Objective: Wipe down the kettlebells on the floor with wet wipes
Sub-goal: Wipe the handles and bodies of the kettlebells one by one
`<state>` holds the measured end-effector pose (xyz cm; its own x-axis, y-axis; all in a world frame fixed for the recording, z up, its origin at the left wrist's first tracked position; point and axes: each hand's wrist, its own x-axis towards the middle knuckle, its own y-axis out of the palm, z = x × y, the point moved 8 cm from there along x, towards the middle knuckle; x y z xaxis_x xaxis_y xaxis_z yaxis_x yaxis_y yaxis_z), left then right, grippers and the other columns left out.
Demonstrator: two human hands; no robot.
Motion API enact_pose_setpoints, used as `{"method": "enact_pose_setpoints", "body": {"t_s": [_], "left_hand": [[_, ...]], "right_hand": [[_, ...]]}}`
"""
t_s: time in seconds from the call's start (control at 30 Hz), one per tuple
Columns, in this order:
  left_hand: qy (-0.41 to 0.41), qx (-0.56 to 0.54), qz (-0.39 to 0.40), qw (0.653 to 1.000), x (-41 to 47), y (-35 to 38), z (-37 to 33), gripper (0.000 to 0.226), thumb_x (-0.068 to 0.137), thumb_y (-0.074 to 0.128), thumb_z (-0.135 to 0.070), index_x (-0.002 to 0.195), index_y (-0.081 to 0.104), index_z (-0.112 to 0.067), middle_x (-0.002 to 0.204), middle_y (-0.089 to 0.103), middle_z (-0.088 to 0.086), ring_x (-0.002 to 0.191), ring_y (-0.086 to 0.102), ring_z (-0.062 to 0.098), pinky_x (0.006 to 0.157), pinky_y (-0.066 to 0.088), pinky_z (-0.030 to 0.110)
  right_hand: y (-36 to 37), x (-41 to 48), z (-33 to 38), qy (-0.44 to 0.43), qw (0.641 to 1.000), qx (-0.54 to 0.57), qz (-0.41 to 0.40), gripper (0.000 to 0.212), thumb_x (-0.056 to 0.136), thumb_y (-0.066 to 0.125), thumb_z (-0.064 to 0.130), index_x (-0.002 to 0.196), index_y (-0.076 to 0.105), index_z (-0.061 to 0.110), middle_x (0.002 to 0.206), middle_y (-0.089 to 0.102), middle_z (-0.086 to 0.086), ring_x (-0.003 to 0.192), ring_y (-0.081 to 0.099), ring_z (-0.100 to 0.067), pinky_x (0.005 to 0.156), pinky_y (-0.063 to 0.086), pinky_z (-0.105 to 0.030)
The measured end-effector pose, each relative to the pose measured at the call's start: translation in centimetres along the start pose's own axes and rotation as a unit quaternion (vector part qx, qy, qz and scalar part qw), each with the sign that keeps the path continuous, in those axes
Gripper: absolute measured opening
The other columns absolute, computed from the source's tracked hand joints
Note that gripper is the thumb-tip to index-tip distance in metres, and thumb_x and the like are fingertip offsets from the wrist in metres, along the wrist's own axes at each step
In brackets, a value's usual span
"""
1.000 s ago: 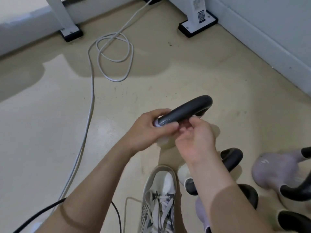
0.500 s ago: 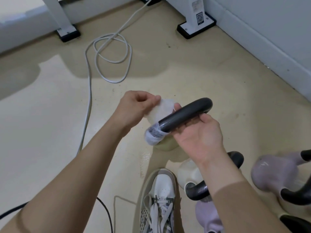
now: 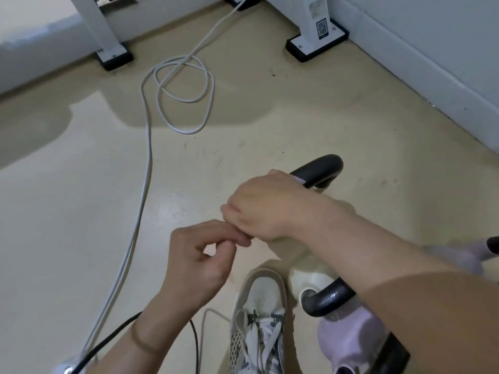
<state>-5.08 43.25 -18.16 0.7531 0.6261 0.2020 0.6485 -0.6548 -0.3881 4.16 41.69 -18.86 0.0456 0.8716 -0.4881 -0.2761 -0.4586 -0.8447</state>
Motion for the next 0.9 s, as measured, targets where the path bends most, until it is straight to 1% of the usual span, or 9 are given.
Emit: {"method": "enact_pose_setpoints", "body": {"t_s": [0.1,0.2,0.27,0.47,0.53,0.63,0.73,0.8,0.9], "left_hand": [[-0.164,-0.105,-0.107,0.975,-0.7,-1.0,4.1,0.039,0.065,0.051,-0.002,0.084,0.072,-0.028,0.091,0.073,-0.005,0.091,0.067,0.013,0.082,0.053,0.027],[-0.176,-0.130,0.020,0.976,0.7,3.1,3.4,0.043,0.076,0.057,-0.018,0.117,0.063,-0.031,0.114,0.068,-0.015,0.110,0.061,0.001,0.089,0.049,0.019],[-0.179,-0.122,0.052,0.975,1.7,4.9,2.2,0.031,0.086,0.049,-0.026,0.110,0.063,-0.038,0.104,0.068,-0.027,0.101,0.059,-0.010,0.081,0.046,0.009],[-0.039,0.173,0.094,0.980,5.0,6.9,-0.4,0.034,0.099,0.022,-0.040,0.099,0.051,-0.023,0.088,0.062,-0.008,0.080,0.058,0.013,0.070,0.047,0.036],[-0.006,0.269,0.087,0.959,5.8,7.6,-1.2,0.035,0.100,0.021,-0.038,0.109,0.048,-0.018,0.093,0.062,-0.001,0.079,0.058,0.024,0.065,0.046,0.039],[0.033,0.399,0.107,0.910,6.8,9.9,-2.7,0.046,0.097,0.023,-0.040,0.125,0.042,-0.009,0.093,0.062,0.005,0.071,0.058,0.028,0.053,0.037,0.034],[0.018,0.456,0.193,0.869,8.3,12.3,-2.8,0.054,0.091,0.039,-0.034,0.134,0.030,-0.003,0.095,0.057,0.006,0.065,0.046,0.026,0.052,0.028,0.032],[0.033,0.468,0.240,0.850,9.3,13.5,-3.0,0.049,0.087,0.043,-0.022,0.129,0.030,-0.001,0.080,0.050,0.004,0.055,0.037,0.021,0.046,0.022,0.031],[0.037,0.455,0.305,0.836,10.5,15.1,-3.0,0.036,0.086,0.045,-0.012,0.119,0.035,-0.002,0.064,0.044,0.001,0.050,0.036,0.018,0.044,0.022,0.032]], "right_hand": [[0.4,-0.6,-0.8,-0.033,0.997,-0.060,-0.033,0.030,0.096,0.030,0.039,0.088,0.053,0.020,0.083,0.055,0.002,0.076,0.052,-0.021,0.077,0.032,-0.040],[-0.1,-1.4,-1.7,-0.056,0.987,-0.084,-0.124,0.019,0.083,0.046,0.038,0.089,0.055,0.023,0.079,0.058,0.005,0.072,0.056,-0.022,0.070,0.039,-0.037],[-0.2,-1.3,-3.3,-0.023,0.988,-0.084,-0.124,0.015,0.084,0.046,0.030,0.088,0.058,0.022,0.078,0.059,0.006,0.066,0.053,-0.020,0.060,0.038,-0.033],[-0.9,-2.0,-6.5,0.002,0.970,-0.070,-0.233,0.012,0.077,0.058,0.017,0.074,0.049,0.024,0.067,0.049,0.007,0.063,0.051,-0.021,0.066,0.034,-0.031],[-0.9,-2.6,-7.8,0.016,0.961,-0.038,-0.274,0.013,0.066,0.064,0.016,0.064,0.053,0.022,0.056,0.053,0.006,0.054,0.054,-0.022,0.059,0.040,-0.030],[-0.4,-3.4,-10.5,0.042,0.946,0.020,-0.322,0.011,0.071,0.047,0.017,0.060,0.051,0.018,0.055,0.051,0.002,0.053,0.050,-0.023,0.056,0.036,-0.028],[0.0,-4.0,-12.7,0.092,0.917,0.120,-0.370,0.026,0.071,0.052,0.005,0.057,0.038,0.021,0.057,0.046,0.000,0.057,0.043,-0.022,0.054,0.028,-0.028],[0.8,-4.2,-14.3,0.131,0.900,0.185,-0.373,0.042,0.069,0.055,0.001,0.056,0.026,0.029,0.057,0.036,0.008,0.057,0.037,-0.018,0.054,0.025,-0.028],[1.9,-4.4,-16.0,0.171,0.861,0.314,-0.362,0.052,0.069,0.060,0.000,0.057,0.027,0.037,0.060,0.037,0.012,0.057,0.034,-0.012,0.056,0.027,-0.028]]}}
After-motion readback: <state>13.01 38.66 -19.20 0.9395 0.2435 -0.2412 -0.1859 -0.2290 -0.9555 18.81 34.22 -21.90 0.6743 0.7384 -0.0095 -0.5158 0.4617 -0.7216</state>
